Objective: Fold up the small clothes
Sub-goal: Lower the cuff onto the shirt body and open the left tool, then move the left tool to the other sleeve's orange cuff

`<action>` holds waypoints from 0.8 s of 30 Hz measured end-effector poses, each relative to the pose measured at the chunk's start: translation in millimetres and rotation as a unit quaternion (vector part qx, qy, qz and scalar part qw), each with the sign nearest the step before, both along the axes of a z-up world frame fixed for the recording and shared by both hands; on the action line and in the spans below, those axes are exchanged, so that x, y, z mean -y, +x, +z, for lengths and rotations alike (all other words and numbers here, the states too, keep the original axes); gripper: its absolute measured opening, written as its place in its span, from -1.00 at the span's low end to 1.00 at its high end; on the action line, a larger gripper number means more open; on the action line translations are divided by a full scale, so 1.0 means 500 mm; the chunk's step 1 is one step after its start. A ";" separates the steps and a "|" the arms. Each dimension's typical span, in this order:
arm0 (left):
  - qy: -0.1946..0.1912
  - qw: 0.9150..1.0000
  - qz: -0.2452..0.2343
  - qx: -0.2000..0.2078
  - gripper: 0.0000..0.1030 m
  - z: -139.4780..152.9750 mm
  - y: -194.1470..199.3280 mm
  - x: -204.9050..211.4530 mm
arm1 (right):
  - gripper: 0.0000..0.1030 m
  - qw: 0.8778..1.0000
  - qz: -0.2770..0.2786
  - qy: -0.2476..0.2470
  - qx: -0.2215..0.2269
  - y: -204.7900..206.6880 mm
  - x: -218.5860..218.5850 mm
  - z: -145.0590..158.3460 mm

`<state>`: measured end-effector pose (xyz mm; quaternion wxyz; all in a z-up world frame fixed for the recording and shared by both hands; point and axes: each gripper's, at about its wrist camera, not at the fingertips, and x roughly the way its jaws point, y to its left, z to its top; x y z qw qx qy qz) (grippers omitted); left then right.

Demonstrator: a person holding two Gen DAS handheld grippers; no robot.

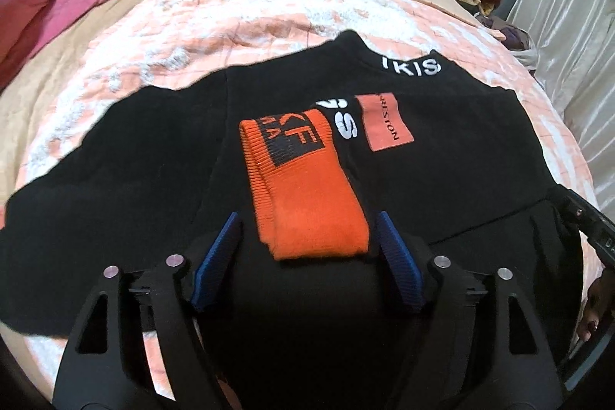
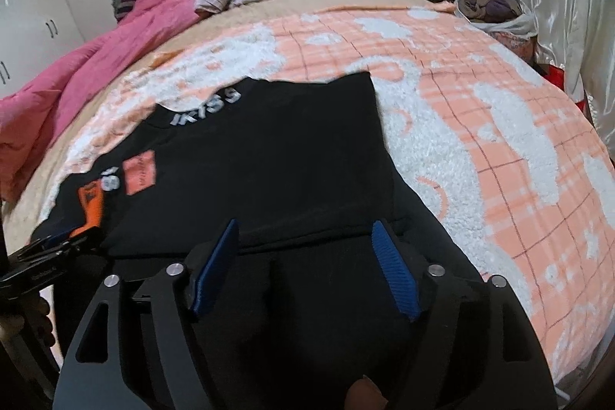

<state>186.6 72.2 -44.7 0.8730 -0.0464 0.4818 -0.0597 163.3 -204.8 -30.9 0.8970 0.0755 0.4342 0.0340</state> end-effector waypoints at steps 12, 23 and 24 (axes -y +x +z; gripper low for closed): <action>0.009 0.999 0.024 0.021 0.57 0.055 -0.047 -0.041 | 0.82 0.998 0.038 0.003 0.041 -0.045 -0.074 0.072; 0.013 0.998 0.047 0.046 0.79 0.093 -0.090 -0.080 | 0.86 0.995 0.069 -0.001 0.071 -0.077 -0.137 0.115; 0.016 0.997 0.050 0.051 0.79 0.097 -0.094 -0.085 | 0.86 0.994 0.074 0.000 0.074 -0.081 -0.145 0.119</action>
